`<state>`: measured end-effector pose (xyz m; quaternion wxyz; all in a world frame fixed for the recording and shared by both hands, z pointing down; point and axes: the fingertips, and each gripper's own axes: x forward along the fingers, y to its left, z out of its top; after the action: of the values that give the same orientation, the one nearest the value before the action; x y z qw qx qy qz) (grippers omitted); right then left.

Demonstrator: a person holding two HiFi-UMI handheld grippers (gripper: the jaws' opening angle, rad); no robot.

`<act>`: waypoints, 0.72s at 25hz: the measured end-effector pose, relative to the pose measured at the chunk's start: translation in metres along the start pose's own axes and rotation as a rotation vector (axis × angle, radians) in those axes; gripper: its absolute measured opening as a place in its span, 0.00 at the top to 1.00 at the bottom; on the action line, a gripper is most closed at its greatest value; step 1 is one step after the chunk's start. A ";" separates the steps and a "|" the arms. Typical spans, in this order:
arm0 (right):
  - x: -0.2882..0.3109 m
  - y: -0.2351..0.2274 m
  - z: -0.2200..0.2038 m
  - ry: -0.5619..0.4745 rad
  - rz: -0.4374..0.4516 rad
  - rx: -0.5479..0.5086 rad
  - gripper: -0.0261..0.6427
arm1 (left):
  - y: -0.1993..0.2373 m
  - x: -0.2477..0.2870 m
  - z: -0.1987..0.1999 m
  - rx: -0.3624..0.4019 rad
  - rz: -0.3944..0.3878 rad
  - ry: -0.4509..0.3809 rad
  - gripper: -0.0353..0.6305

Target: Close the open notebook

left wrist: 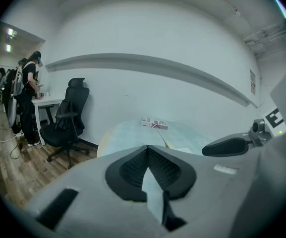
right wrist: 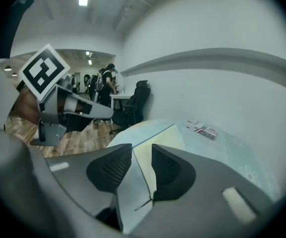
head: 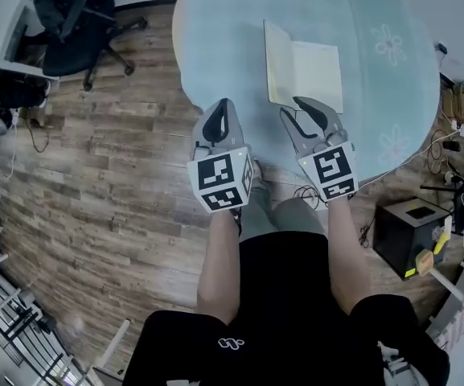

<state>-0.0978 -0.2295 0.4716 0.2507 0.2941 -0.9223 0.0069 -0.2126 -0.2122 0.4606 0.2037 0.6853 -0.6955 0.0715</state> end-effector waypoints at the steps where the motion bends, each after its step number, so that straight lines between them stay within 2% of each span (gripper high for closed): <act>1: 0.007 0.005 -0.008 0.050 0.005 -0.038 0.74 | 0.003 0.005 -0.007 -0.012 -0.001 0.016 0.94; 4: 0.026 0.010 -0.026 0.169 0.002 -0.135 0.71 | 0.005 0.017 -0.022 -0.024 -0.009 0.048 0.94; 10: 0.045 0.005 -0.034 0.229 -0.065 -0.172 0.72 | 0.008 0.025 -0.023 -0.030 -0.006 0.057 0.94; 18: 0.045 0.006 -0.028 0.206 -0.091 -0.164 0.91 | 0.017 0.031 -0.021 -0.037 -0.013 0.060 0.94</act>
<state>-0.1196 -0.2439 0.5180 0.3672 0.3117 -0.8750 -0.0497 -0.2249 -0.2320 0.4950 0.2374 0.6834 -0.6860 0.0779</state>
